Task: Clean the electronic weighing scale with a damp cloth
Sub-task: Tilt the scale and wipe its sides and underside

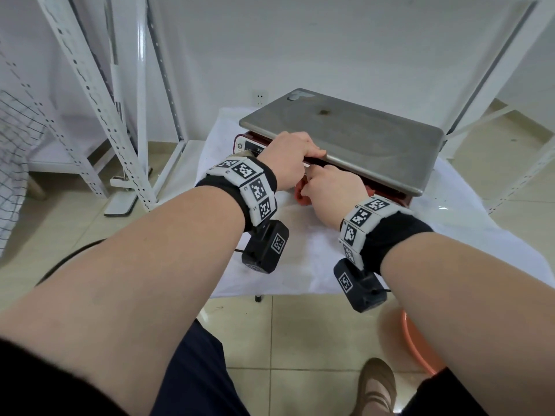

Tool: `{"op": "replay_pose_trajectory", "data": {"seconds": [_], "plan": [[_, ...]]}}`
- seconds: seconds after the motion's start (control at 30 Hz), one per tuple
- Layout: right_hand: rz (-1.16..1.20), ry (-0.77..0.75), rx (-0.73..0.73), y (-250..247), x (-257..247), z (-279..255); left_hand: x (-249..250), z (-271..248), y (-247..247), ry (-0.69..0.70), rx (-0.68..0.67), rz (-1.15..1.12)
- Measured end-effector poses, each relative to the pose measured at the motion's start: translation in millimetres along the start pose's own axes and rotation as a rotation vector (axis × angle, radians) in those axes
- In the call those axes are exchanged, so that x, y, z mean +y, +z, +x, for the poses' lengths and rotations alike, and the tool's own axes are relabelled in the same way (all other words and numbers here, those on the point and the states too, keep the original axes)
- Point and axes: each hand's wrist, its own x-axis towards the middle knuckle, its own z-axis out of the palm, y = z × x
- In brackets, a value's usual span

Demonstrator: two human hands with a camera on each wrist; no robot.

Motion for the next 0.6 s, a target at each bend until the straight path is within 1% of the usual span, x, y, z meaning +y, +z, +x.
{"op": "replay_pose_trajectory", "data": {"seconds": [0.17,0.27,0.4,0.5,0.6], "plan": [[0.008,0.007,0.003,2.4,13.4,-21.4,17.8,-2.2,-4.2,-0.093,-0.027,0.143],[0.047,0.067,0.047,6.5,21.1,-34.1,25.0,-5.0,-1.6,-0.139,-0.054,0.205],[0.088,0.097,-0.020,4.3,34.4,-54.7,30.0,-9.3,5.9,-0.188,0.004,0.160],[0.147,0.134,-0.052,4.7,46.6,-68.4,36.4,-11.6,5.8,-0.207,-0.039,0.148],[0.144,0.156,-0.066,7.2,52.8,-76.6,47.8,-17.2,2.1,-0.222,-0.085,0.180]]}}
